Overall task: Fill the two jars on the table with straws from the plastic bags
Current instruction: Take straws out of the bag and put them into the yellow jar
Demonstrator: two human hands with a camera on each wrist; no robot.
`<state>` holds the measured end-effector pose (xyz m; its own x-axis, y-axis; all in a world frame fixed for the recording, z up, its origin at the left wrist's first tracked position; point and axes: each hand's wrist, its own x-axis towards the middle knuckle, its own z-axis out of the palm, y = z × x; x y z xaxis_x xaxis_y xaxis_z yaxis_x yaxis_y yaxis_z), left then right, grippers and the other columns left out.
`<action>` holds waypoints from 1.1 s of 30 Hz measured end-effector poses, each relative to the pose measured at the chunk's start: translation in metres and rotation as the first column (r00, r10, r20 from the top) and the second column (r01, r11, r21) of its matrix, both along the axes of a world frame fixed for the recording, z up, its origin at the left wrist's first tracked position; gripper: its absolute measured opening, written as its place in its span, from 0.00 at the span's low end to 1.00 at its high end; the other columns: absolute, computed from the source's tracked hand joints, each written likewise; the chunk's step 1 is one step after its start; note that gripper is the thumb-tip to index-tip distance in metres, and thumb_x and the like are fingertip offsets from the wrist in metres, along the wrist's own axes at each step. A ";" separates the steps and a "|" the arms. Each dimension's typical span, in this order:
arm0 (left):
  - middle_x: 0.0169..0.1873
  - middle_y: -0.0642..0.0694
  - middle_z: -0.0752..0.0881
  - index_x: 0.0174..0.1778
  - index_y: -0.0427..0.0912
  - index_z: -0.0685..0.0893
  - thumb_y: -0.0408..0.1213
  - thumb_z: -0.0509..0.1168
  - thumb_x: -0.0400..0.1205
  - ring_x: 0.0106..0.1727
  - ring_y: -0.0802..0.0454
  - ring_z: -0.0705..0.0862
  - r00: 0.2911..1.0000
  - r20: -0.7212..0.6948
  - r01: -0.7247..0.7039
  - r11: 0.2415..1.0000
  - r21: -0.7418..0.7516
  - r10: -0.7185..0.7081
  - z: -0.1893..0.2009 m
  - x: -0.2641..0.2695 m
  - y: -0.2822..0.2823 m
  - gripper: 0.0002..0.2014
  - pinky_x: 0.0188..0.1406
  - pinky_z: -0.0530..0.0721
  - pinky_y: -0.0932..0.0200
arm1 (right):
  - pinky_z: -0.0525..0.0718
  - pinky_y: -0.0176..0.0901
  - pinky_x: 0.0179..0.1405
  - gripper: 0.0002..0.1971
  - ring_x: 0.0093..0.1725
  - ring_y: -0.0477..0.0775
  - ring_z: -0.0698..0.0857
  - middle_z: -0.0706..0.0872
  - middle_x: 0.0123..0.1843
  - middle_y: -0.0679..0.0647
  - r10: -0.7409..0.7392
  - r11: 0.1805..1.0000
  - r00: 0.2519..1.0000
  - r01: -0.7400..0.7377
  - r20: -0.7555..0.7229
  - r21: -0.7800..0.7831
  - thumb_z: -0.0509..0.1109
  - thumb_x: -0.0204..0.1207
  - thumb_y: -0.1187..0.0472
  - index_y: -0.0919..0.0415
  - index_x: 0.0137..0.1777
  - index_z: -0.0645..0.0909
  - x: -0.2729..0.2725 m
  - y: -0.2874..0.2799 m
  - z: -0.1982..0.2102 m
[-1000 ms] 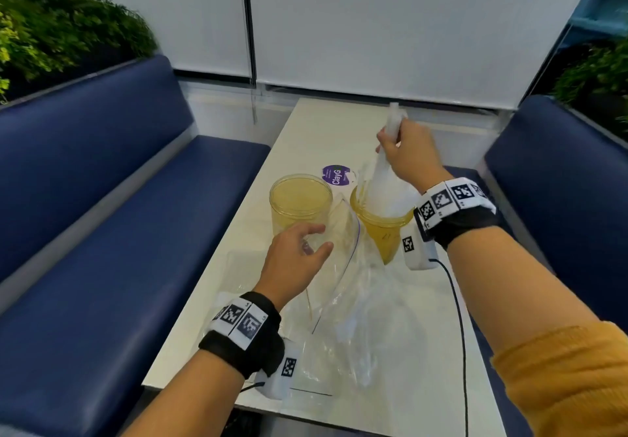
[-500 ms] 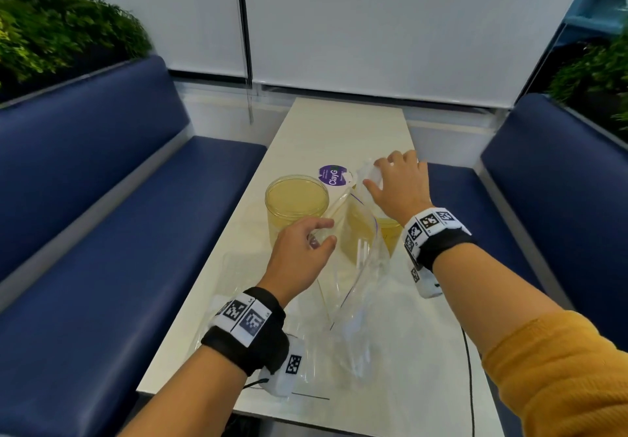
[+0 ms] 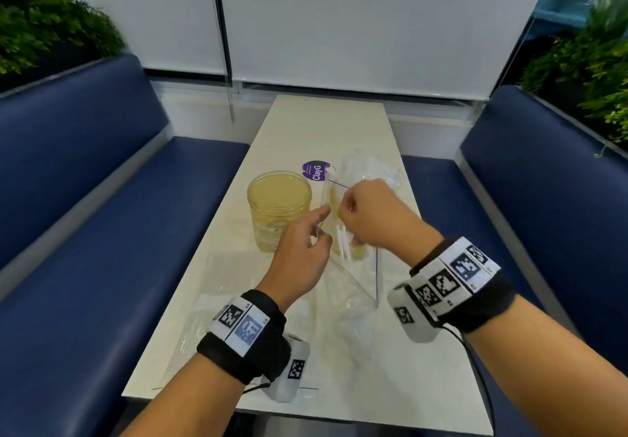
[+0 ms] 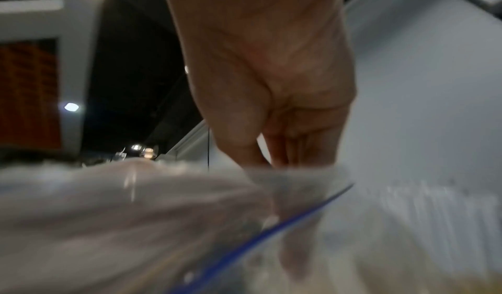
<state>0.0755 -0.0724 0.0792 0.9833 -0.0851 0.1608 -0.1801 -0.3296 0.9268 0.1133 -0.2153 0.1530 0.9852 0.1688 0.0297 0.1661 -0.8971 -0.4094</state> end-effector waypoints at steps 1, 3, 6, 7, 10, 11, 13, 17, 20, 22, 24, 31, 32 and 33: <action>0.69 0.56 0.82 0.83 0.47 0.75 0.29 0.61 0.86 0.62 0.66 0.80 1.000 0.027 0.001 1.000 0.004 -0.001 0.000 -0.004 -0.002 0.27 0.66 0.85 0.55 | 0.92 0.53 0.46 0.11 0.40 0.60 0.93 0.92 0.43 0.62 0.013 0.999 0.983 -0.019 -0.181 -0.031 0.65 0.83 0.62 0.68 0.49 0.86 -0.007 0.001 -0.008; 0.67 0.55 0.85 0.82 0.47 0.76 0.27 0.63 0.84 0.57 0.69 0.80 0.996 0.086 -0.003 1.000 0.010 0.002 -0.001 -0.012 -0.005 0.28 0.60 0.81 0.65 | 0.88 0.48 0.49 0.12 0.50 0.61 0.91 0.91 0.51 0.62 0.018 0.983 0.951 -0.072 -0.307 -0.166 0.68 0.83 0.60 0.70 0.55 0.84 -0.015 0.001 -0.029; 0.70 0.55 0.86 0.79 0.47 0.80 0.24 0.66 0.80 0.61 0.53 0.84 0.986 0.165 -0.013 0.999 -0.051 0.021 -0.013 -0.027 -0.007 0.30 0.58 0.86 0.47 | 0.79 0.44 0.45 0.15 0.56 0.61 0.87 0.87 0.56 0.60 -0.077 0.947 0.933 -0.042 -0.352 -0.317 0.72 0.81 0.54 0.67 0.59 0.82 -0.020 -0.001 -0.061; 0.72 0.58 0.84 0.78 0.48 0.81 0.24 0.66 0.79 0.63 0.53 0.85 0.981 0.195 -0.006 0.998 -0.070 0.020 -0.018 -0.031 -0.007 0.30 0.56 0.88 0.46 | 0.79 0.44 0.44 0.16 0.56 0.61 0.87 0.86 0.54 0.60 -0.112 0.944 0.919 -0.020 -0.378 -0.329 0.72 0.80 0.54 0.66 0.59 0.82 -0.019 -0.001 -0.070; 0.73 0.60 0.84 0.75 0.51 0.83 0.20 0.66 0.78 0.60 0.57 0.86 0.967 0.253 0.040 0.992 -0.120 -0.008 -0.028 -0.041 -0.006 0.31 0.33 0.87 0.56 | 0.82 0.45 0.41 0.22 0.51 0.60 0.85 0.80 0.52 0.56 -0.208 0.951 0.878 0.079 -0.431 -0.298 0.75 0.77 0.54 0.65 0.65 0.77 -0.013 -0.001 -0.088; 0.72 0.59 0.84 0.74 0.52 0.83 0.19 0.66 0.78 0.61 0.54 0.85 0.967 0.255 0.060 0.990 -0.126 -0.026 -0.029 -0.044 -0.006 0.32 0.29 0.85 0.59 | 0.82 0.46 0.41 0.24 0.51 0.59 0.84 0.80 0.53 0.56 -0.240 0.948 0.866 0.111 -0.439 -0.299 0.75 0.76 0.53 0.63 0.67 0.75 -0.010 -0.001 -0.093; 0.72 0.57 0.85 0.74 0.51 0.84 0.18 0.66 0.77 0.64 0.49 0.83 0.962 0.264 0.102 0.986 -0.130 -0.064 -0.032 -0.047 -0.005 0.32 0.31 0.83 0.66 | 0.81 0.47 0.41 0.22 0.48 0.59 0.83 0.81 0.51 0.55 -0.255 0.940 0.860 0.113 -0.443 -0.321 0.73 0.77 0.51 0.61 0.66 0.75 -0.002 0.001 -0.106; 0.72 0.59 0.85 0.73 0.52 0.85 0.18 0.66 0.75 0.53 0.53 0.89 0.962 0.257 0.130 0.984 -0.119 -0.095 -0.034 -0.051 0.003 0.33 0.28 0.87 0.57 | 0.78 0.45 0.41 0.09 0.47 0.59 0.85 0.80 0.41 0.52 -0.172 0.949 0.863 0.016 -0.475 -0.315 0.65 0.79 0.54 0.55 0.39 0.72 0.012 0.007 -0.135; 0.74 0.59 0.83 0.75 0.52 0.84 0.19 0.66 0.77 0.53 0.62 0.90 0.972 0.221 0.096 0.993 -0.070 -0.079 -0.038 -0.049 0.011 0.32 0.35 0.87 0.62 | 0.79 0.39 0.33 0.12 0.35 0.51 0.87 0.84 0.33 0.49 -0.169 0.972 0.855 0.064 -0.491 -0.224 0.66 0.82 0.58 0.59 0.36 0.79 0.006 0.013 -0.127; 0.74 0.63 0.82 0.76 0.53 0.83 0.23 0.67 0.79 0.62 0.56 0.87 0.981 0.189 0.041 0.999 -0.028 -0.035 -0.044 -0.047 0.016 0.31 0.43 0.87 0.65 | 0.83 0.39 0.27 0.16 0.25 0.50 0.82 0.88 0.31 0.53 -0.166 0.986 0.840 0.136 -0.517 -0.096 0.63 0.85 0.55 0.64 0.42 0.83 0.003 0.012 -0.119; 0.73 0.63 0.83 0.78 0.53 0.81 0.27 0.68 0.78 0.61 0.53 0.86 0.990 0.135 -0.029 1.000 0.007 0.028 -0.048 -0.045 0.018 0.31 0.53 0.87 0.63 | 0.86 0.43 0.29 0.19 0.23 0.54 0.81 0.90 0.35 0.59 -0.137 0.981 0.835 0.190 -0.533 0.046 0.62 0.87 0.52 0.68 0.45 0.82 0.003 0.012 -0.107; 0.72 0.58 0.84 0.79 0.50 0.79 0.32 0.72 0.78 0.41 0.68 0.83 0.986 0.084 -0.155 0.980 0.122 0.145 -0.046 -0.039 0.012 0.31 0.52 0.88 0.61 | 0.89 0.43 0.29 0.23 0.25 0.54 0.84 0.93 0.41 0.64 0.032 0.943 0.924 0.099 -0.382 0.318 0.60 0.89 0.49 0.70 0.49 0.84 -0.007 0.003 -0.033; 0.71 0.58 0.84 0.79 0.49 0.80 0.32 0.72 0.78 0.40 0.69 0.82 0.985 0.083 -0.161 0.978 0.135 0.151 -0.046 -0.039 0.011 0.31 0.50 0.86 0.63 | 0.89 0.42 0.28 0.24 0.23 0.52 0.84 0.93 0.39 0.62 0.047 0.939 0.942 0.071 -0.332 0.336 0.60 0.89 0.48 0.70 0.48 0.84 -0.008 0.003 -0.023; 0.70 0.57 0.85 0.79 0.49 0.80 0.32 0.72 0.78 0.39 0.69 0.82 0.984 0.086 -0.166 0.975 0.147 0.155 -0.045 -0.039 0.011 0.31 0.48 0.85 0.66 | 0.88 0.41 0.28 0.23 0.22 0.50 0.83 0.93 0.38 0.60 0.057 0.933 0.959 0.047 -0.277 0.357 0.60 0.89 0.47 0.68 0.47 0.84 -0.008 0.002 -0.012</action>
<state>0.0367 -0.0618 0.0342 0.9721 0.0436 0.2307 -0.1793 -0.4962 0.8495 0.1052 -0.2131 0.1407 0.9614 0.2032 -0.1857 0.0028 -0.6819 -0.7315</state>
